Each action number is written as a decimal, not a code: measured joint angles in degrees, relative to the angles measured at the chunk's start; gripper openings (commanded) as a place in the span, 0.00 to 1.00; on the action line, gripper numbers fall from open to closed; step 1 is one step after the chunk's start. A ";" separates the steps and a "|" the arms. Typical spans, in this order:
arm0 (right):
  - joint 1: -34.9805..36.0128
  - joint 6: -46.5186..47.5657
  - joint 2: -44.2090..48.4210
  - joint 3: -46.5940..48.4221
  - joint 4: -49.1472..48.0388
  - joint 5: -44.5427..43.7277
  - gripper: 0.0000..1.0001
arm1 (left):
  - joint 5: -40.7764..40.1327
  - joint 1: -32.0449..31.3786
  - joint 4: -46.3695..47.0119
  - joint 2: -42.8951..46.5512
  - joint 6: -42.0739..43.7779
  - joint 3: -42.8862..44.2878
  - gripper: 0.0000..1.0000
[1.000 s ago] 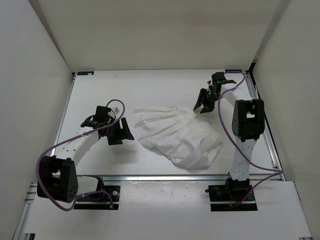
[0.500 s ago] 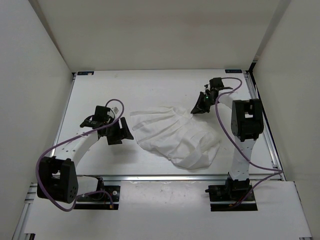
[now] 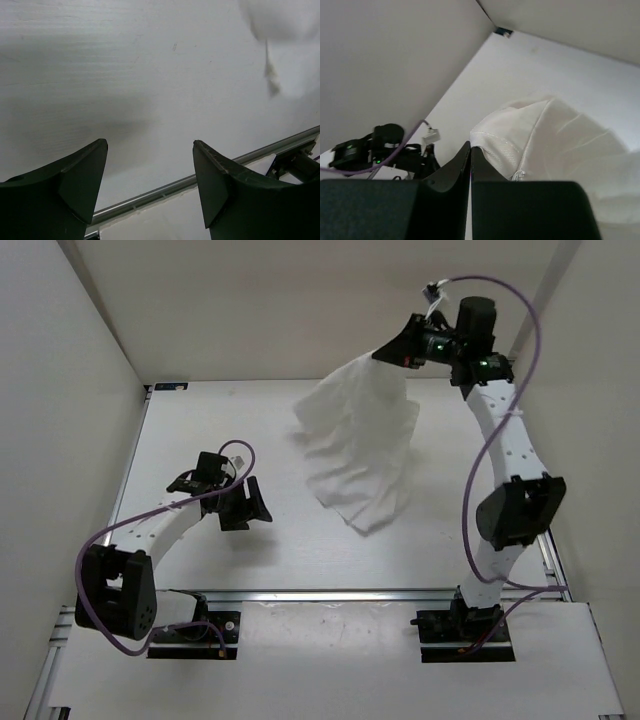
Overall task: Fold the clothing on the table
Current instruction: Flatten the skirt out
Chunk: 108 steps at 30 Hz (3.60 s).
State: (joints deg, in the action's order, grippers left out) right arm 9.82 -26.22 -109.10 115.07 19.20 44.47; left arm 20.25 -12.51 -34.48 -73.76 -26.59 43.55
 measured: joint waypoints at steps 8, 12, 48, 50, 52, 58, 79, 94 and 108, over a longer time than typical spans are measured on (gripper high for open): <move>4.33 7.45 16.37 -2.23 0.68 3.96 0.00 | 0.37 -1.36 0.17 -1.90 0.09 0.02 0.80; 11.72 9.79 21.03 -17.70 0.33 4.68 0.06 | 0.42 -2.16 0.17 -3.19 0.17 0.04 0.80; -3.65 3.76 30.71 -55.56 6.19 -3.78 0.41 | -26.16 -19.82 15.30 -26.62 -21.18 22.73 0.66; -3.26 3.52 30.91 -56.02 6.19 -3.80 0.41 | -29.44 -20.92 13.86 -28.17 -21.99 25.46 0.66; -2.89 3.43 30.91 -56.04 6.16 -3.80 0.41 | -32.06 -21.55 12.68 -30.23 -22.47 28.46 0.66; -2.69 3.21 30.91 -56.04 6.12 -3.85 0.40 | -36.87 -22.51 10.25 -35.34 -23.08 31.47 0.63; -9.16 1.09 28.28 -59.69 4.17 -5.33 0.43 | -25.51 -19.52 6.01 -35.52 -18.86 37.64 0.00; -5.99 -2.27 13.97 -52.37 4.70 -16.00 0.41 | -15.93 -4.59 12.52 -1.88 -19.82 6.75 0.00; 4.98 -1.77 -4.79 -44.63 9.29 -9.25 0.34 | -16.96 -4.00 9.31 1.01 -18.91 0.94 0.00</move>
State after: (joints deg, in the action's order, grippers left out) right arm 14.81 -27.99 -113.89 70.43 28.49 35.22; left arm 3.29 -16.51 -25.17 -72.75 -45.50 44.49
